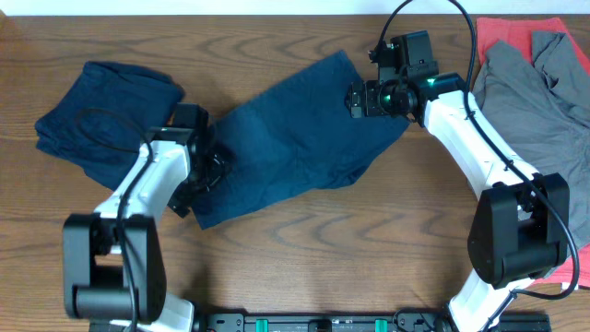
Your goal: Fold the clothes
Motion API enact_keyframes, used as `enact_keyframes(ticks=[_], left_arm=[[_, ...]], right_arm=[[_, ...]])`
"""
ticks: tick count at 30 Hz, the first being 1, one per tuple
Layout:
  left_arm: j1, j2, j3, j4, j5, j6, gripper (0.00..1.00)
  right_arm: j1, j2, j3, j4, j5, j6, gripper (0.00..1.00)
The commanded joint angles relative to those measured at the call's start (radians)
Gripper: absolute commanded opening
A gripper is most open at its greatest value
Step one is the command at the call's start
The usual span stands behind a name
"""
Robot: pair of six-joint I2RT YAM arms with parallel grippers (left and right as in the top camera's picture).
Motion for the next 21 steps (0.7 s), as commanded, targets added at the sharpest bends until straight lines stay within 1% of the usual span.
enact_keyframes(ticks=[1,4,6,11,14,21], left_arm=[[0.004,0.055,0.004,0.008,0.068,0.018,0.98],[0.004,0.087,0.004,0.036,0.068,0.053,0.98],[0.004,0.101,0.004,0.05,0.068,0.079,0.98],[0.004,0.107,0.004,0.077,0.081,0.1,0.98],[0.003,0.107,0.005,0.134,0.176,0.199,0.98],[0.003,0.107,0.005,0.176,0.198,0.21,0.98]], right_arm=[[0.01,-0.005,0.011,-0.005,-0.007,-0.018,0.93],[0.01,-0.005,0.011,-0.018,0.018,-0.012,0.89],[0.01,-0.005,0.011,-0.038,0.072,0.018,0.89],[0.0,-0.005,0.011,-0.104,0.249,0.108,0.91],[-0.019,-0.005,0.011,-0.12,0.258,0.114,0.91],[-0.049,-0.005,0.011,-0.124,0.243,0.09,0.94]])
